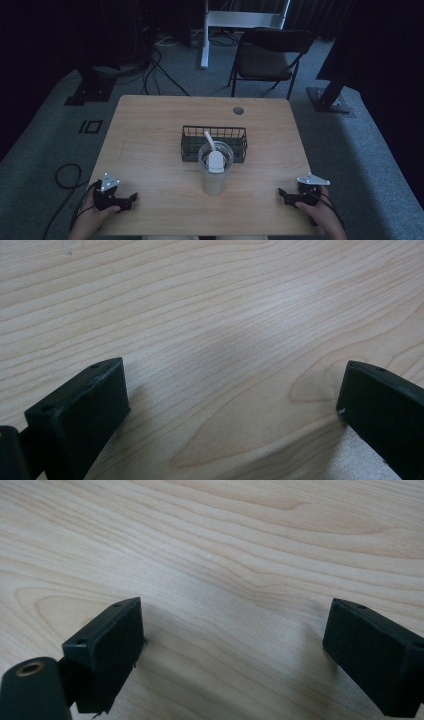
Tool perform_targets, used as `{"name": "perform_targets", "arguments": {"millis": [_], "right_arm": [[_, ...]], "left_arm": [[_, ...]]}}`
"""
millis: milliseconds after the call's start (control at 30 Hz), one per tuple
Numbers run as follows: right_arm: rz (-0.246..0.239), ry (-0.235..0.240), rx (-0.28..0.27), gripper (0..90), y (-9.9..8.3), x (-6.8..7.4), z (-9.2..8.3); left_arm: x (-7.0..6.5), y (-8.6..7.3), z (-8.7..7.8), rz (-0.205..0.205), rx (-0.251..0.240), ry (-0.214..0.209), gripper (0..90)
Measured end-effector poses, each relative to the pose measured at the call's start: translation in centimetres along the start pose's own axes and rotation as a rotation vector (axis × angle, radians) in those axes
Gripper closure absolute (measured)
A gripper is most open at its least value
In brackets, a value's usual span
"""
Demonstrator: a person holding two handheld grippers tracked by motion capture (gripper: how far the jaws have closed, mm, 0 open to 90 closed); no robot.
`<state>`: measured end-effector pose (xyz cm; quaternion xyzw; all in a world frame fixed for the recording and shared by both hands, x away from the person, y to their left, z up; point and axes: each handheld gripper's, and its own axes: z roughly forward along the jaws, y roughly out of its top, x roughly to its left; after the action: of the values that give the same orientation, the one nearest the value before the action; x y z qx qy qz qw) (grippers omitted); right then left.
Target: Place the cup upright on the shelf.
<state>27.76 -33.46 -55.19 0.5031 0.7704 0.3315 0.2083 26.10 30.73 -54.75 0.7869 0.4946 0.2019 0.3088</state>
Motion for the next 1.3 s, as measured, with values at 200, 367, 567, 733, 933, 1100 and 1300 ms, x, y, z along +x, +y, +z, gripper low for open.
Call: {"name": "perform_targets", "arguments": {"millis": [200, 367, 567, 733, 933, 1100, 1300], "right_arm": [[0.002, -0.003, 0.000, 9.0, 0.03, 0.00, 0.04], [0.002, -0.003, 0.000, 9.0, 0.02, 0.01, 0.03], [0.000, 0.000, -0.001, 9.0, 0.02, 0.01, 0.04], [-0.006, 0.005, -0.001, 9.1, 0.02, 0.05, 0.04], [-0.010, 0.010, 0.001, 9.1, 0.09, 0.08, 0.08], [-0.009, 0.009, 0.000, 9.1, 0.25, 0.13, 0.24], [-0.009, 0.008, -0.003, 9.1, 0.62, 0.38, 0.63]], "left_arm": [[0.00, 0.00, 0.00, 0.000, 0.000, 0.000, 0.4], [0.00, 0.00, 0.00, 0.000, 0.000, 0.000, 0.4], [0.00, -0.01, 0.00, 0.000, 0.001, 0.000, 0.4], [0.00, 0.00, -0.01, 0.002, 0.001, -0.001, 0.4], [-0.02, 0.01, -0.02, 0.005, 0.002, -0.004, 0.4], [0.14, -0.04, -0.07, 0.013, 0.001, -0.012, 0.4], [0.22, -0.02, -0.05, 0.006, 0.000, -0.009, 0.4]]}}
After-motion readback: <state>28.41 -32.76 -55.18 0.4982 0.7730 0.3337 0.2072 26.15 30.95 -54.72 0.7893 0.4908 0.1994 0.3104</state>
